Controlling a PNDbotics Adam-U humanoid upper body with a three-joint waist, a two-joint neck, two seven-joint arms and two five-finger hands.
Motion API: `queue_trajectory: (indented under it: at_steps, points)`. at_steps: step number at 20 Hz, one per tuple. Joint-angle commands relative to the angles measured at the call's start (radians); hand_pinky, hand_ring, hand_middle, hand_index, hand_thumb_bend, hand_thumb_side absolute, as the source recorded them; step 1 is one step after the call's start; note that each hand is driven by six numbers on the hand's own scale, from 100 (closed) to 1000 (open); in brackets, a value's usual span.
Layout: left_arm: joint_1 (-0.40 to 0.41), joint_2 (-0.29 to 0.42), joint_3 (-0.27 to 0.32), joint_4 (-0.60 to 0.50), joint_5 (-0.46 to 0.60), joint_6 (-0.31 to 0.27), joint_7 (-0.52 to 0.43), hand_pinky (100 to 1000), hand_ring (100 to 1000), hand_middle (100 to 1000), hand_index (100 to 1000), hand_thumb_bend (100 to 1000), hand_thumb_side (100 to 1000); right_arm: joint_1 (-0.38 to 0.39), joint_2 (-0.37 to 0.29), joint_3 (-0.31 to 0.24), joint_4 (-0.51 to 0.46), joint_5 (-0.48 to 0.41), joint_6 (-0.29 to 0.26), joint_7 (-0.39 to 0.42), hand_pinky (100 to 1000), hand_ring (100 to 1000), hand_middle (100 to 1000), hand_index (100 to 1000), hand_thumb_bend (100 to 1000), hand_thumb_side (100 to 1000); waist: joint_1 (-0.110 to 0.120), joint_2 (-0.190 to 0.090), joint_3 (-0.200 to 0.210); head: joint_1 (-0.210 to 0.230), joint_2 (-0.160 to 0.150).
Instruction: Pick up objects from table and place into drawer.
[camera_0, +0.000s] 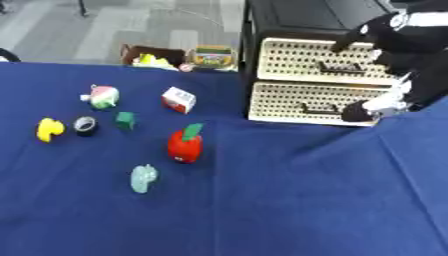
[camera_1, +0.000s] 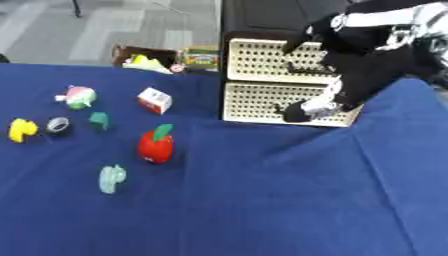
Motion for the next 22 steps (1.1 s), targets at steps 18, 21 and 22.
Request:
queue_trajectory:
  at_steps: [18, 21, 22]
  points:
    - [-0.006, 0.021, 0.007, -0.018, -0.005, 0.000, 0.001, 464, 496, 468, 746, 100, 640, -0.128, 0.088, -0.004, 0.341, 0.301, -0.208, 0.323, 100, 100, 100, 904, 439, 221, 0.008, -0.002, 0.004, 0.005, -0.022]
    - [-0.005, 0.020, 0.007, -0.018, -0.005, 0.000, 0.002, 464, 496, 468, 746, 100, 639, -0.132, 0.101, -0.007, 0.375, 0.346, -0.246, 0.337, 100, 100, 100, 899, 471, 242, 0.008, -0.001, 0.006, 0.004, -0.023]
    - [-0.005, 0.020, 0.008, -0.018, -0.006, 0.000, 0.002, 464, 496, 468, 746, 100, 639, -0.132, 0.107, -0.007, 0.386, 0.361, -0.259, 0.338, 100, 100, 100, 897, 500, 276, 0.008, -0.001, 0.007, 0.004, -0.023]
